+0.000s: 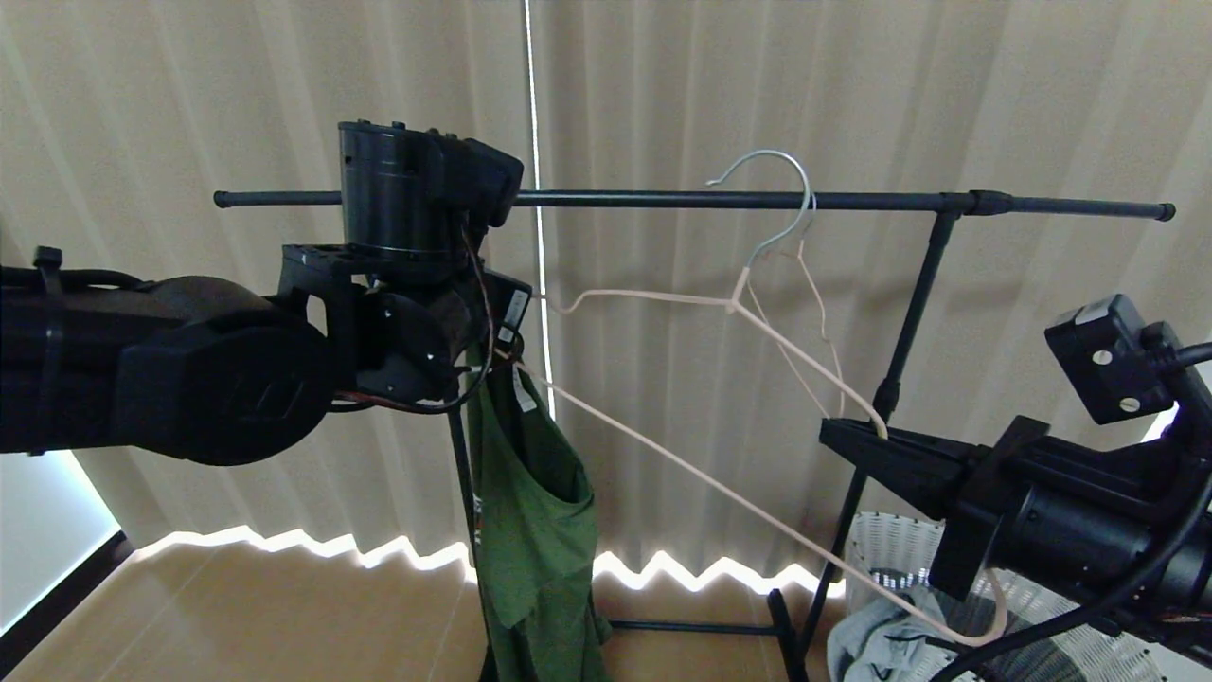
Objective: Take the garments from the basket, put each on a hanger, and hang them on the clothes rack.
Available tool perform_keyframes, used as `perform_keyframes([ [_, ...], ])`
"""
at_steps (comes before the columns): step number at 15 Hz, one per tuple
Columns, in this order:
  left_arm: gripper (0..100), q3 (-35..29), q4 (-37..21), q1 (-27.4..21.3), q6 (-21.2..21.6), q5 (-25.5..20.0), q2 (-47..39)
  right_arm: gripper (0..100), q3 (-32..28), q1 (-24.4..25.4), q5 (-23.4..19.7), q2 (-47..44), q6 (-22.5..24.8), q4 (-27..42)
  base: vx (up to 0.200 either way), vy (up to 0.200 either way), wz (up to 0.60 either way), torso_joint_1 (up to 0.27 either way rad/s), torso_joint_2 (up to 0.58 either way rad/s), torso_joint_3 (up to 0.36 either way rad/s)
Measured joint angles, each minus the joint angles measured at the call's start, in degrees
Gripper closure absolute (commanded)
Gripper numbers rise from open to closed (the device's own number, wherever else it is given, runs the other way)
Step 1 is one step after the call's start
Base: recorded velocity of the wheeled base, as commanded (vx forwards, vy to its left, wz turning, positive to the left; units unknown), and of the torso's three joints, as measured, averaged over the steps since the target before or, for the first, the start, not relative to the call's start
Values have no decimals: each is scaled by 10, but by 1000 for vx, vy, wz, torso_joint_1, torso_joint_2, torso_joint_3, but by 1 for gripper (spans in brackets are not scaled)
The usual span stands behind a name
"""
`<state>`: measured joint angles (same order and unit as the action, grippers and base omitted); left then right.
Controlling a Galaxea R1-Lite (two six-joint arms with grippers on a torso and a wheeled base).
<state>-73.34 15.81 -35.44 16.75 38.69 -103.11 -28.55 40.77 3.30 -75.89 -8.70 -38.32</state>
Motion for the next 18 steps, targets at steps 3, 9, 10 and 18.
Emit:
perform_keyframes([
  [3, 100, 8, 0, -1, -1, 0, 4, 100, -21, 0, 1, -26, -1, 0, 0, 0, 0, 0, 0, 0],
  [9, 100, 12, 0, -1, -14, 0, 19, 100, -56, 5, 5, -104, -1, -59, 0, 0, 0, 0, 0, 0],
  [10, 100, 12, 0, -1, -15, 1, 21, 100, -56, 11, 7, -119, 0, -70, 0, 0, 0, 0, 0, 0],
  [18, 100, 30, -23, -3, -28, 1, 53, 100, -92, -5, 57, -172, -19, -69, 0, 0, 0, 0, 0, 0],
])
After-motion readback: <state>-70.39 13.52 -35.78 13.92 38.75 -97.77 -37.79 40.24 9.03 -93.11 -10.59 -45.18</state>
